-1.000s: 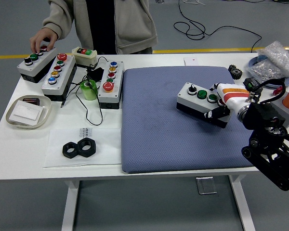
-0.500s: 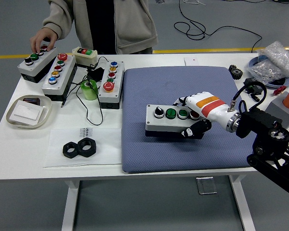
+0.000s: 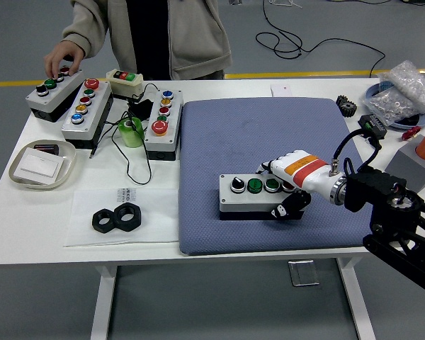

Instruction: Pick up the button,place it on the desk,press the button,press the button

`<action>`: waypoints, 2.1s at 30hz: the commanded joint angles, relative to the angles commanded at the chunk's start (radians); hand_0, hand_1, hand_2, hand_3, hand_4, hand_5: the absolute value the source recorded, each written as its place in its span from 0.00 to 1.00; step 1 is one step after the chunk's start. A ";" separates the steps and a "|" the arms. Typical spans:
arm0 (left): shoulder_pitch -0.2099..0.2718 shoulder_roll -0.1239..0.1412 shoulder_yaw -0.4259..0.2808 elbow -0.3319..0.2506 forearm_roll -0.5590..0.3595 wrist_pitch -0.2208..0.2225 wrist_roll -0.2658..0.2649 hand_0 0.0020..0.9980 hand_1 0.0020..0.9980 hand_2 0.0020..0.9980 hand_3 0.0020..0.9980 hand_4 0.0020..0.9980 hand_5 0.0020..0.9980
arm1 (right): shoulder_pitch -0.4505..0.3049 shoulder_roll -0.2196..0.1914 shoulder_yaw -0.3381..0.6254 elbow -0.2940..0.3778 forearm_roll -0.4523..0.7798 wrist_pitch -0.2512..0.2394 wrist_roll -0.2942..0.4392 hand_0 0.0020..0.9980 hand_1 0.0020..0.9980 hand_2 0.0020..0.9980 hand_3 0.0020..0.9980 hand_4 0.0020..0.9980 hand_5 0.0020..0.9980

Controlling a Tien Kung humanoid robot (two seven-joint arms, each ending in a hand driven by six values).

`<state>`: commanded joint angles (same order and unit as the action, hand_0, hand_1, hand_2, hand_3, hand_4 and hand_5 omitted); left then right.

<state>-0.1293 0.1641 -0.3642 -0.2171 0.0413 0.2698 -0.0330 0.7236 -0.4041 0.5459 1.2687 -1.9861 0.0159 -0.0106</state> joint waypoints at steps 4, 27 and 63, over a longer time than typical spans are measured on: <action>0.000 0.000 0.000 0.000 0.000 0.000 0.000 0.73 0.82 0.84 0.81 0.59 1.00 | -0.002 -0.001 0.012 0.006 0.017 0.020 -0.013 0.70 0.69 0.89 1.00 1.00 0.29; 0.004 0.000 0.014 0.002 -0.029 -0.002 -0.009 0.73 0.82 0.84 0.81 0.59 1.00 | -0.246 -0.125 0.267 0.278 0.281 -0.267 -0.038 0.50 0.48 0.54 0.82 0.49 0.00; -0.006 -0.001 0.023 0.002 -0.044 -0.002 -0.013 0.72 0.82 0.84 0.81 0.59 1.00 | -0.307 -0.172 0.250 0.290 0.125 -0.015 -0.029 0.34 0.11 0.23 0.73 0.43 0.00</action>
<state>-0.1349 0.1626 -0.3415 -0.2147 -0.0028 0.2677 -0.0456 0.4162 -0.5763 0.7964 1.5584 -1.8613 0.0008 -0.0393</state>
